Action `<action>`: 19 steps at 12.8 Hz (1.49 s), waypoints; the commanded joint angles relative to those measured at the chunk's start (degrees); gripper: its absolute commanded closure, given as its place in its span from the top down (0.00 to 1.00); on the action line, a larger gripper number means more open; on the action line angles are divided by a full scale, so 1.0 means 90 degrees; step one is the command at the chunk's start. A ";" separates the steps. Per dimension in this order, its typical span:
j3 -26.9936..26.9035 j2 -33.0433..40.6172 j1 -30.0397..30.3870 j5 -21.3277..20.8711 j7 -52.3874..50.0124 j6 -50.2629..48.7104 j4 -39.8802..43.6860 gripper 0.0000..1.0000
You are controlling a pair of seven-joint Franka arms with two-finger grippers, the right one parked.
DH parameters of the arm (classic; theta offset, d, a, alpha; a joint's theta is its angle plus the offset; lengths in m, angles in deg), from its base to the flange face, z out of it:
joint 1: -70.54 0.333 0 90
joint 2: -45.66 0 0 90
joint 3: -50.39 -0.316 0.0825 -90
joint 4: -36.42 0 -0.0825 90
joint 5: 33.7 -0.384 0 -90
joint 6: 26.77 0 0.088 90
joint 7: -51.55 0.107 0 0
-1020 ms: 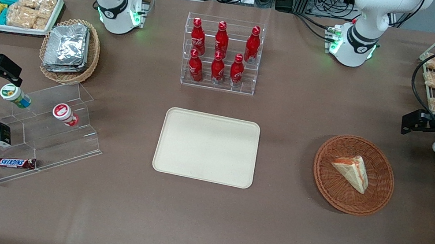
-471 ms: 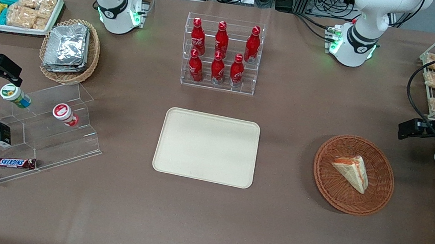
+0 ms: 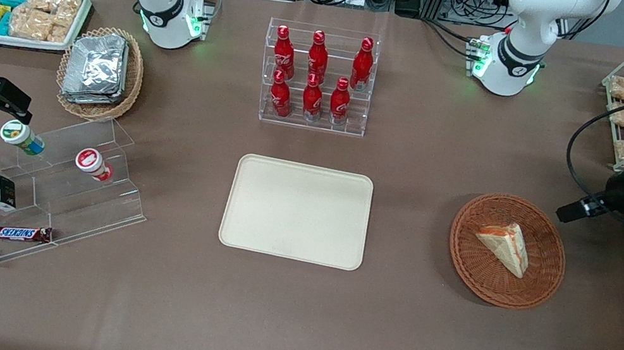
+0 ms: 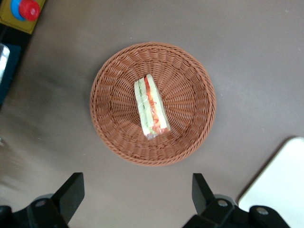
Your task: Place sandwich from basket to tray
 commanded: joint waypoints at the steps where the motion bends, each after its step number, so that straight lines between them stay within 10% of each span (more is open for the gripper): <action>1: 0.0063 0.0056 0.0074 0.0036 -0.0796 0.1169 -0.1014 1.00; 18: 0.0044 -0.1673 0.0074 -0.0052 -0.1765 0.3978 -0.2258 1.00; 19: 0.0034 -0.1693 0.0065 -0.0052 -0.1765 0.3978 -0.2219 0.88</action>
